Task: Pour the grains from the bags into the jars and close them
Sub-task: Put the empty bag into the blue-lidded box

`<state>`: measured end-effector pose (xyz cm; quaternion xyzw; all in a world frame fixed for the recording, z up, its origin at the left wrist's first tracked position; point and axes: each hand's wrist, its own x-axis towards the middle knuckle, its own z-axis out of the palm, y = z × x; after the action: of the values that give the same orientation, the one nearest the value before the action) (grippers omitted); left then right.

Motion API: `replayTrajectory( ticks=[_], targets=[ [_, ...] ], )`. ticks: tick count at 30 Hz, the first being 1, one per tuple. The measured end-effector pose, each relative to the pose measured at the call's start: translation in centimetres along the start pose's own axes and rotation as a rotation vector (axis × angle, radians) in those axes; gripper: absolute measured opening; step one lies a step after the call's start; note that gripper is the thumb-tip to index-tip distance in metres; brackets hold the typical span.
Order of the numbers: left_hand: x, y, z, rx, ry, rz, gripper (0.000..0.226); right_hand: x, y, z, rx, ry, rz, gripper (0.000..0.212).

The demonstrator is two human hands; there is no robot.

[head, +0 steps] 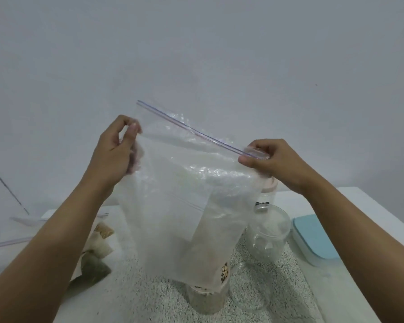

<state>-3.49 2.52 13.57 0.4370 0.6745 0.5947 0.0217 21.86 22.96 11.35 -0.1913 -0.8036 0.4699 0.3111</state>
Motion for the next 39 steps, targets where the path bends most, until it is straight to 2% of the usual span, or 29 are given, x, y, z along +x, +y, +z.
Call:
replayTrajectory(
  ticks=[5,7,11,14,20,24,31,35,39],
  targets=[
    [-1.4,-2.4,0.8,-0.131,0.042,-0.137,0.025,-1.5,1.9,1.1,0.702,-0.013,0.128,0.006],
    [-2.0,-2.7,1.6,-0.185,0.011,-0.161,0.025,-2.1,2.4,1.7,0.814,0.052,0.221,0.010],
    [-2.9,-1.8,3.9,-0.218,-0.086,-0.148,0.028,-3.1,3.1,1.2,0.529,0.297,0.288,0.015],
    [-4.0,-0.8,5.8,-0.217,-0.149,-0.139,0.023,-3.5,3.4,-0.7,0.478,0.353,0.325,0.022],
    [-6.1,0.5,12.0,-0.343,-0.162,-0.244,0.015,-6.1,5.7,-6.5,0.693,0.214,0.362,0.028],
    [-7.6,1.6,17.0,-0.324,-0.151,-0.279,0.014,-7.5,8.3,-10.6,0.775,0.171,0.346,0.017],
    [-10.6,3.6,26.2,-0.375,-0.145,-0.392,0.019,-9.4,13.2,-18.5,0.613,0.134,0.419,0.016],
    [-12.9,3.8,29.3,-0.414,-0.223,-0.469,0.022,-10.7,16.2,-21.5,0.516,0.113,0.488,0.015],
    [-15.2,3.4,31.4,-0.277,-0.286,-0.500,0.024,-12.4,19.2,-23.7,0.526,0.071,0.595,0.012]
  ],
)
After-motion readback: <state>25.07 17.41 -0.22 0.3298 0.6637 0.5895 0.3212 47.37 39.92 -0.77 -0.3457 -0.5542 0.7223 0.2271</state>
